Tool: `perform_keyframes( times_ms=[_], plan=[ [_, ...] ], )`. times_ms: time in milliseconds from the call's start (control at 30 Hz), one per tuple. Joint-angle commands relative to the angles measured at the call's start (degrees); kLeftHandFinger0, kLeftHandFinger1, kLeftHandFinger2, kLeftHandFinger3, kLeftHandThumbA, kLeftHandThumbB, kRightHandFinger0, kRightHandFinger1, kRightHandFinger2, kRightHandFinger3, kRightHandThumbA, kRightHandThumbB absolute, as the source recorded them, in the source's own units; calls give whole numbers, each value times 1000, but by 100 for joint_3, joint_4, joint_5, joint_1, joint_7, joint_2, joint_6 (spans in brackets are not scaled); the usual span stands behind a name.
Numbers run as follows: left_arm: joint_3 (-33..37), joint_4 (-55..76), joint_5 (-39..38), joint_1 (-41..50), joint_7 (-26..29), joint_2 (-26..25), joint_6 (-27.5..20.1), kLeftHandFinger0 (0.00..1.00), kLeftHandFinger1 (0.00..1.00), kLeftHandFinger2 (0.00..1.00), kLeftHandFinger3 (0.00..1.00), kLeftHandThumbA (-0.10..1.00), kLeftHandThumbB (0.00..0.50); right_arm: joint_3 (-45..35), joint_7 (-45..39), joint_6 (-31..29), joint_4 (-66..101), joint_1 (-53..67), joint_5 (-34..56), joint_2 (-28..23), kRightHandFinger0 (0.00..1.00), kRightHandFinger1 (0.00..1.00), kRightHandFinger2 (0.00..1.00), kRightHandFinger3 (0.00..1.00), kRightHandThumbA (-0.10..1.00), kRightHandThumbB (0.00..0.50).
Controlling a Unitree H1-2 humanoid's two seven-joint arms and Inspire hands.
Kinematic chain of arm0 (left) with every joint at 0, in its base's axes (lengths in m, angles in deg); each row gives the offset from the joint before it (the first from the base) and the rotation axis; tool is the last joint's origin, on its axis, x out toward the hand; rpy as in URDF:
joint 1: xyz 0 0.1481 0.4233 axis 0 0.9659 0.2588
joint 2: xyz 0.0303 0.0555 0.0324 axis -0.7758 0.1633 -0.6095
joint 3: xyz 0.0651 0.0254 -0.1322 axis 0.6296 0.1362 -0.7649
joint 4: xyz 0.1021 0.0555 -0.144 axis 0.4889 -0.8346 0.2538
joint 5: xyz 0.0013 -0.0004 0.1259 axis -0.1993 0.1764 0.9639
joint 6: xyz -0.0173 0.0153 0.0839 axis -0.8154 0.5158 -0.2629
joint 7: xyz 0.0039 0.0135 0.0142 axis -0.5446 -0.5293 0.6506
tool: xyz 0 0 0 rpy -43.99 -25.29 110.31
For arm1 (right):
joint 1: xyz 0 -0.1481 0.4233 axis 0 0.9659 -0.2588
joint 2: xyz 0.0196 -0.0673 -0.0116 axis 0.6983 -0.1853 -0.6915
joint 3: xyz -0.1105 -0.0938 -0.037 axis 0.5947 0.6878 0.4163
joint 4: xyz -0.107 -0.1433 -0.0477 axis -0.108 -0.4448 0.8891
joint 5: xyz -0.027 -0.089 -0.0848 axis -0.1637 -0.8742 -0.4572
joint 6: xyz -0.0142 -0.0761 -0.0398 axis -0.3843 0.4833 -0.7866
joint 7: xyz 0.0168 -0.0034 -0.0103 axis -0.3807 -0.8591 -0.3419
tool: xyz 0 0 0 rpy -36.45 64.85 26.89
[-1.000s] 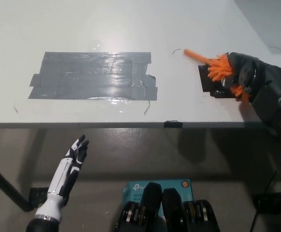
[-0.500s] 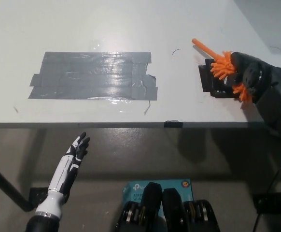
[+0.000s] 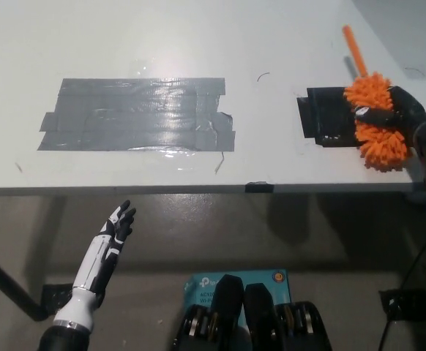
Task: An orange duster is kept infront of the robot in the middle of the table and the robot extends its right arm to grab the duster, picks it up and hands it to a person
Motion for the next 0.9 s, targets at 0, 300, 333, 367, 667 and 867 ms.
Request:
perform_keyframes(
  times_ms=[0, 300, 333, 367, 667, 867],
  plan=[
    [-89, 104, -58, -176, -2, -97, -203, 1000, 1000, 1000, 1000, 973, 186, -984, -422, 920, 1894, -326, 1649, 67, 14, 554, 907, 1000, -100, 126],
    [-78, 118, -27, -161, 12, -94, -210, 1000, 1000, 1000, 1000, 981, 191, -1221, -491, 930, 2349, -352, 3025, 334, 0, 419, 781, 996, -100, 122],
    [-77, 121, -19, -166, 14, -95, -212, 1000, 1000, 1000, 1000, 981, 189, -1206, -491, 930, 2330, -362, 3145, 332, 0, 421, 783, 996, -100, 123],
    [-78, 137, -39, -170, 1, -94, -198, 1000, 1000, 1000, 1000, 975, 182, -1160, -501, 930, 2375, -363, 3181, 339, 0, 441, 798, 952, -100, 135],
    [-91, 125, -97, -190, -33, -104, -208, 1000, 1000, 1000, 1000, 965, 187, -898, -270, 930, 2182, -421, 4010, 441, 0, 383, 737, 920, -100, 127],
    [-93, 114, -73, -189, -11, -105, -228, 1000, 1000, 1000, 1000, 972, 191, -785, -375, 930, 1686, -388, 4544, 618, 7, 424, 751, 1000, -100, 88]
  ],
)
